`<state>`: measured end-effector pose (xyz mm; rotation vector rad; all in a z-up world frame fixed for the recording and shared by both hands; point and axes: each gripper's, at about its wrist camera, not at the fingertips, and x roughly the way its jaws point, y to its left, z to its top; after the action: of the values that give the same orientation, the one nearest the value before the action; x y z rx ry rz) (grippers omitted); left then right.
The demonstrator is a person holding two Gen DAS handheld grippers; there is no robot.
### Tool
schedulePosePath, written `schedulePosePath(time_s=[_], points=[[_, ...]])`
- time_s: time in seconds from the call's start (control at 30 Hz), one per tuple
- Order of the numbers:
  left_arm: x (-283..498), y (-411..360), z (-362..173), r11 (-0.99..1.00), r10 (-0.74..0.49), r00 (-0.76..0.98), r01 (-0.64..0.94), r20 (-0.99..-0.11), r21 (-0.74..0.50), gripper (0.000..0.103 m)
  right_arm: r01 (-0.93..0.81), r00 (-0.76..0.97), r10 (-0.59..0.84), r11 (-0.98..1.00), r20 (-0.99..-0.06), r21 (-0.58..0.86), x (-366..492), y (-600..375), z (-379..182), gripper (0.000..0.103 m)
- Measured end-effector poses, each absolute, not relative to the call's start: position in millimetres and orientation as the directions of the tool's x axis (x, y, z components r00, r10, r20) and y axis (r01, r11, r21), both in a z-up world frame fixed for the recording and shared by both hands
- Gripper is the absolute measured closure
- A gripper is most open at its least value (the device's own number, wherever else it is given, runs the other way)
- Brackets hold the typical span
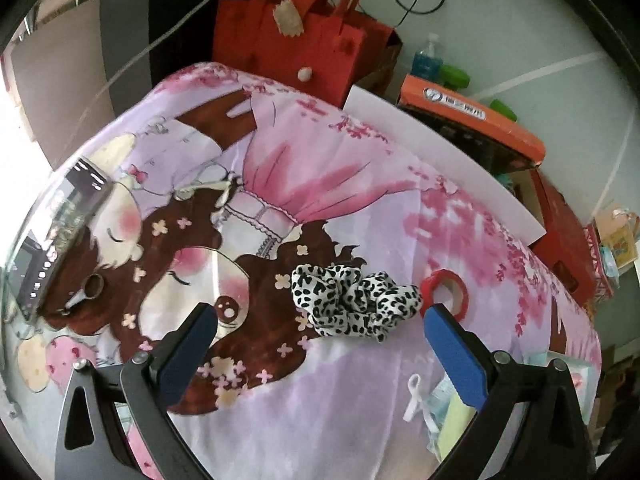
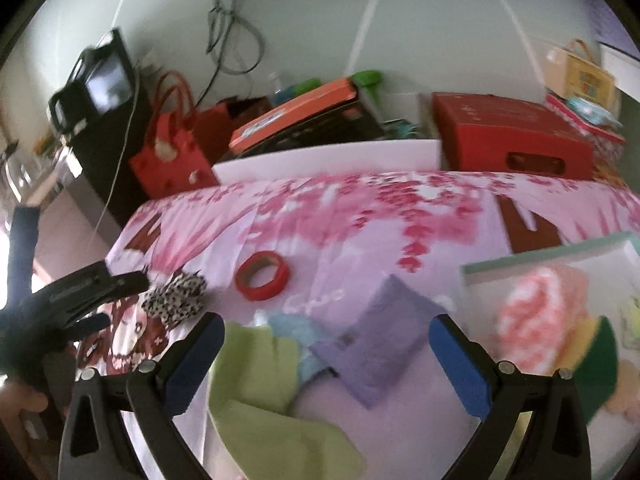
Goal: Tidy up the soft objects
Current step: 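Withdraw both open tools from the tray back toward the pile, then grasp the red tape roll with the right tool while the left tool grasps the leopard-print scrunchie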
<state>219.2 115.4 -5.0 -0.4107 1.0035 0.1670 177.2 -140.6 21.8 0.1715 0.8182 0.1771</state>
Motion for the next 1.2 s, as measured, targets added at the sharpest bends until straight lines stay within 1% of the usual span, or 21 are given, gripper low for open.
schedulePosePath(time_s=[0.13, 0.33, 0.53, 0.67, 0.8, 0.93, 1.03, 1.13, 1.2], points=[[228.9, 114.3, -20.1, 0.908, -0.098, 0.507, -0.306, -0.856, -0.285, 0.0, -0.139, 0.635, 0.229, 0.973, -0.738, 0.182, 193.4, -114.4, 8.1, 0.0], [238.3, 108.8, -35.8, 0.902, -0.136, 0.481, -0.3, -0.866, -0.309, 0.0, -0.185, 0.605, 0.206, 0.976, -0.769, 0.115, 211.7, -93.3, -8.9, 0.0], [242.9, 114.7, -48.3, 0.885, -0.145, 0.491, -0.325, -0.859, -0.334, 0.001, -0.228, 0.593, 0.212, 0.97, -0.777, 0.09, 226.3, -81.3, -15.6, 0.001], [243.1, 118.7, -47.6, 0.879, -0.147, 0.515, -0.324, -0.845, -0.35, 0.002, -0.257, 0.566, 0.212, 0.963, -0.796, 0.074, 240.3, -72.6, -18.2, 0.004], [244.2, 118.8, -49.6, 0.876, -0.163, 0.521, -0.314, -0.838, -0.365, 0.008, -0.287, 0.543, 0.208, 0.957, -0.813, 0.053, 252.5, -64.2, -20.1, 0.012], [246.0, 116.8, -48.7, 0.876, -0.181, 0.528, -0.297, -0.83, -0.38, 0.022, -0.32, 0.518, 0.21, 0.947, -0.829, 0.04, 261.1, -54.7, -24.2, 0.018], [246.6, 115.6, -47.7, 0.874, -0.201, 0.531, -0.282, -0.823, -0.395, 0.03, -0.338, 0.502, 0.204, 0.941, -0.84, 0.027, 266.9, -48.1, -28.5, 0.023], [246.8, 115.3, -47.8, 0.868, -0.225, 0.529, -0.273, -0.818, -0.416, 0.038, -0.351, 0.485, 0.192, 0.936, -0.853, 0.012, 272.8, -42.1, -34.0, 0.031], [246.6, 116.5, -48.2, 0.856, -0.251, 0.531, -0.269, -0.809, -0.442, 0.039, -0.354, 0.476, 0.191, 0.935, -0.859, 0.012, 275.9, -39.9, -36.7, 0.038]])
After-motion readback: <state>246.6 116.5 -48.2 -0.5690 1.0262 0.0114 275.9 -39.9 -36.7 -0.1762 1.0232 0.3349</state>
